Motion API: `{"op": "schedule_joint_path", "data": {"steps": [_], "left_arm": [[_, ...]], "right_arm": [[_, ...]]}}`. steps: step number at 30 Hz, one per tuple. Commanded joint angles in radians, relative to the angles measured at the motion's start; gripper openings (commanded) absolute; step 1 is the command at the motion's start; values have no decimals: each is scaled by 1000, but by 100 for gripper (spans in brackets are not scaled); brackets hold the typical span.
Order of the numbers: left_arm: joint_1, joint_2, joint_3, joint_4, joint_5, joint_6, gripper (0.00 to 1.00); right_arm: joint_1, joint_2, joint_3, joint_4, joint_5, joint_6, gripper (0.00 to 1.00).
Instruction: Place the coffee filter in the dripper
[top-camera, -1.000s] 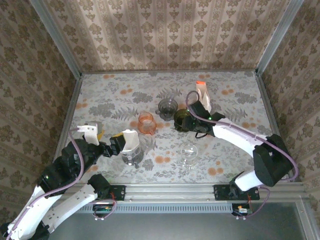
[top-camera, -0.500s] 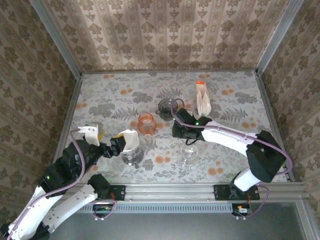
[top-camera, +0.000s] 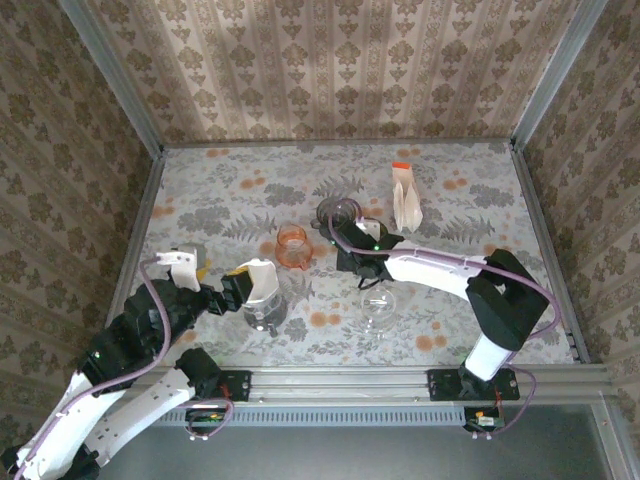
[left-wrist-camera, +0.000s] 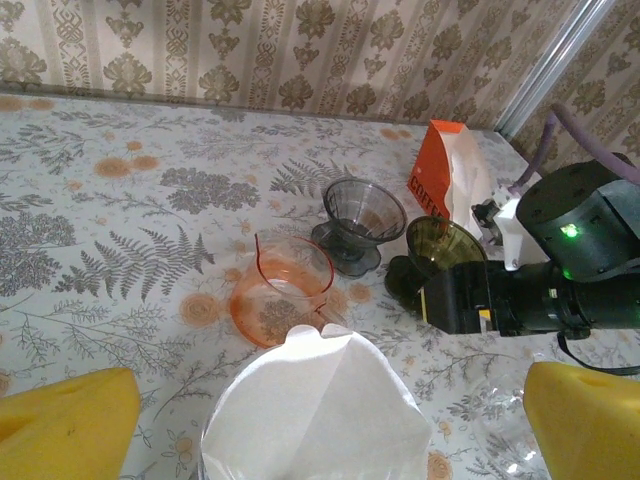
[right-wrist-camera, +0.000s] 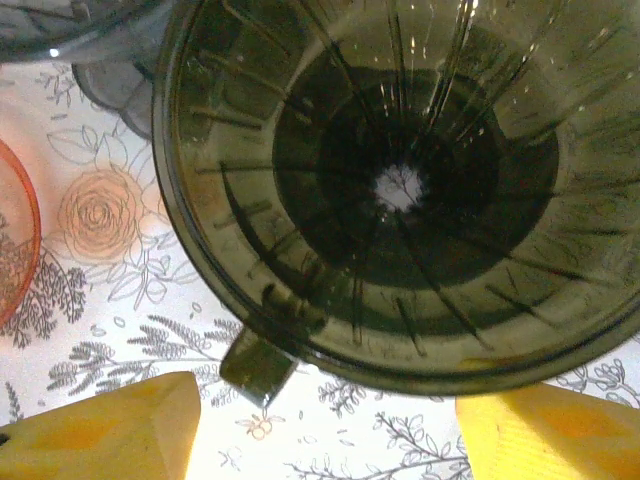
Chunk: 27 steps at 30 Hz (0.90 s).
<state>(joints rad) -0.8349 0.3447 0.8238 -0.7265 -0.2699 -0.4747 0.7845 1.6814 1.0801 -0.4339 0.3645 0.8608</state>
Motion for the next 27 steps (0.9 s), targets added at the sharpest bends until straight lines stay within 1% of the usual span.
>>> {"op": "schedule_joint_path", "data": {"steps": [1,7,9,17,23,27], "left_arm": [[9,-12,-14,26,10,26,100],[8,-14,-17,24,10,31,100],[9,-13,-17,22,10,30,100],[8,-14,-20,23,9,29,100],[8,-8,-20,29,11,26,100],[8,6,-17,33,18,23,100]], "right_arm": [[5,25,37,-11,84,35,67],[-13,41,43,-28,109,19,50],[-17,38,34,-26,112,9,43],[-35,-13,-8,-24,134,-58,27],[-44,-75,-42,-9,137,-127,9],[-45,-133,-60,-19,129,-171,4]]}}
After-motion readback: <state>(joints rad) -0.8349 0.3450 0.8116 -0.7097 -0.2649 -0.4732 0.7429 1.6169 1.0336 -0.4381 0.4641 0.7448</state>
